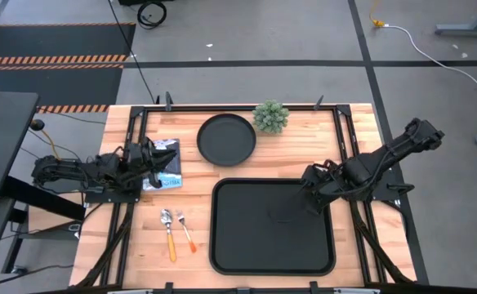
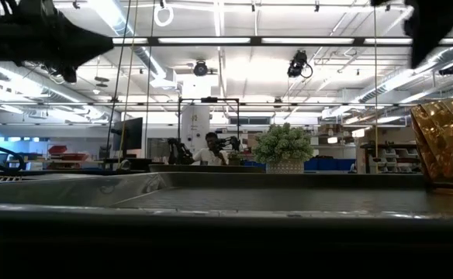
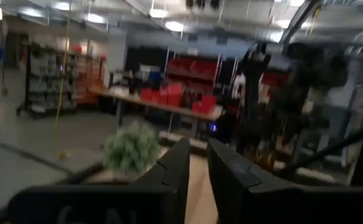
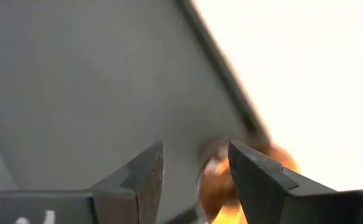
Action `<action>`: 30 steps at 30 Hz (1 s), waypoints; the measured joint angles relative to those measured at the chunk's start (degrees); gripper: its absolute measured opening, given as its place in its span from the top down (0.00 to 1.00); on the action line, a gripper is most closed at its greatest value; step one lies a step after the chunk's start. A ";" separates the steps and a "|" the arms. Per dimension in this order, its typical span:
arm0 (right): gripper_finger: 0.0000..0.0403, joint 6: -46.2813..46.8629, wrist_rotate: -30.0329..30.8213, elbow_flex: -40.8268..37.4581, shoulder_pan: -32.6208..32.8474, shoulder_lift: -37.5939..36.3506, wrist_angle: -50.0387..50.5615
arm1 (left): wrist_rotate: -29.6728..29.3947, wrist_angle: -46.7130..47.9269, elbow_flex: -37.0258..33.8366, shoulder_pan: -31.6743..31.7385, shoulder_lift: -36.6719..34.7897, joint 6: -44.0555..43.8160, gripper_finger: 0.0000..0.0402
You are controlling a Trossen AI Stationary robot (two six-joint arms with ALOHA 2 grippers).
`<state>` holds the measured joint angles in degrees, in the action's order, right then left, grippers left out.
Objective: Pick and place plate/cup/fork/spoon on tray
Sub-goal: Put the black plate on the black tray to the bottom of the orange cup
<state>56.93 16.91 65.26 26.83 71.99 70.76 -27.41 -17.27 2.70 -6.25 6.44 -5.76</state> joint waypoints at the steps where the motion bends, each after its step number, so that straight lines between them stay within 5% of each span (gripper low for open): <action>1: 0.54 -1.62 2.48 0.82 -0.55 0.00 -0.01 | -0.02 1.24 0.00 0.04 0.00 -1.21 0.81; 5: 0.53 -8.28 11.32 2.29 -4.26 -0.07 -1.89 | -0.01 4.57 0.00 0.07 0.00 -4.16 0.77; 14: 0.54 -33.05 10.35 2.29 -14.84 5.16 -19.88 | -1.06 5.26 0.00 0.07 0.00 -4.06 0.79; 30: 0.54 -80.82 8.54 2.24 -26.81 25.21 -42.96 | -1.52 8.17 0.00 0.07 0.00 -3.91 0.80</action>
<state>-23.89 25.45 67.51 0.02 97.20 27.81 -28.93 -9.10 2.70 -6.17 6.44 -9.67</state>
